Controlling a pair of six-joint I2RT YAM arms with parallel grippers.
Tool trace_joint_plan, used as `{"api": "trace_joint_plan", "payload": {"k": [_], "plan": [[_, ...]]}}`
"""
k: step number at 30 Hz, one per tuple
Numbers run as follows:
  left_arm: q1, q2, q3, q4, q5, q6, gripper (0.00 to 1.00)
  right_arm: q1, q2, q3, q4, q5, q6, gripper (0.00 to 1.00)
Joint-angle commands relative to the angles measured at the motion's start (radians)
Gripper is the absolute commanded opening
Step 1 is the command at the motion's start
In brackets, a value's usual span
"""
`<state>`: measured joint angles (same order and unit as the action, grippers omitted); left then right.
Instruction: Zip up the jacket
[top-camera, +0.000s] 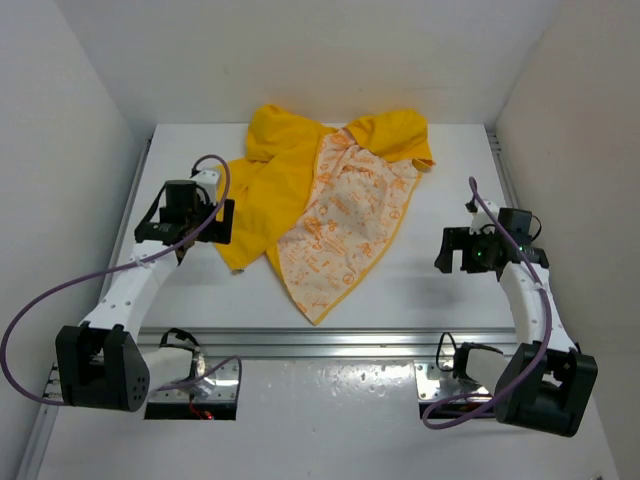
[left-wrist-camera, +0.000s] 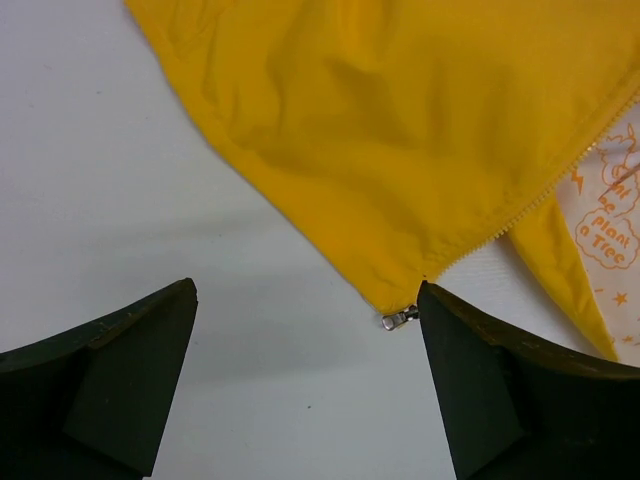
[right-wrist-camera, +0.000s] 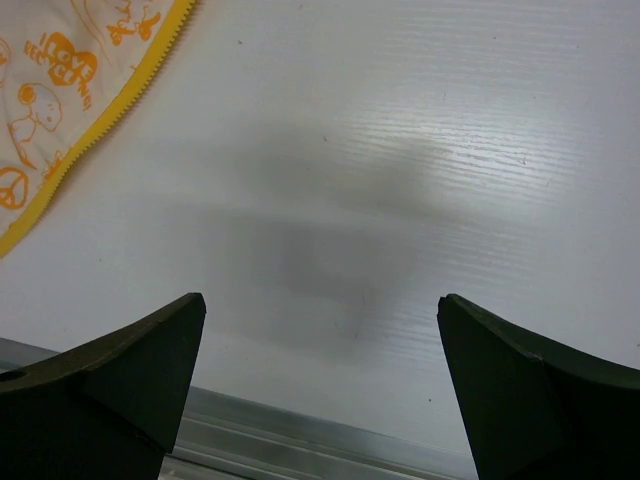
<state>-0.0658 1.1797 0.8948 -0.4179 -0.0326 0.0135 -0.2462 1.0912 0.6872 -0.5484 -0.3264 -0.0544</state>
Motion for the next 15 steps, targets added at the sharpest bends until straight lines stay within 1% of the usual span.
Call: {"api": "trace_joint_plan", "payload": {"k": [1,2,3,4,5,6,8,10,11,12,15], "plan": [[0.008,0.005,0.046,-0.012,0.017,0.025,0.97,-0.005,-0.016,0.012,0.004,-0.029,-0.027,1.00],[0.017,0.005,0.046,-0.012,0.017,0.048,0.95,-0.004,-0.014,0.015,-0.002,-0.036,-0.030,1.00],[0.017,-0.020,0.021,-0.025,0.058,0.083,0.91,-0.004,-0.010,0.017,-0.018,-0.055,-0.051,1.00],[0.029,-0.029,0.009,-0.025,0.059,0.113,0.86,-0.004,-0.010,0.023,-0.021,-0.078,-0.056,0.98],[0.029,-0.029,-0.005,-0.025,0.039,0.124,0.85,-0.002,-0.013,0.026,-0.025,-0.088,-0.059,0.98],[0.029,-0.029,-0.025,-0.025,0.010,0.125,0.85,-0.002,-0.004,0.029,-0.034,-0.120,-0.068,0.96],[0.038,-0.017,-0.034,-0.053,0.010,0.160,0.85,0.002,0.006,0.047,-0.067,-0.173,-0.081,0.92],[0.047,-0.006,-0.051,-0.081,0.036,0.189,0.83,0.056,0.003,0.054,-0.065,-0.169,-0.087,0.91],[0.047,0.009,-0.065,-0.094,0.049,0.228,0.81,0.086,-0.010,0.051,-0.058,-0.146,-0.078,0.91],[0.047,0.023,-0.094,-0.094,0.059,0.242,0.81,0.097,-0.013,0.051,-0.058,-0.142,-0.071,0.91],[0.047,0.072,-0.131,-0.094,0.048,0.267,0.78,0.153,-0.010,0.049,-0.044,-0.143,-0.041,0.90]]}}
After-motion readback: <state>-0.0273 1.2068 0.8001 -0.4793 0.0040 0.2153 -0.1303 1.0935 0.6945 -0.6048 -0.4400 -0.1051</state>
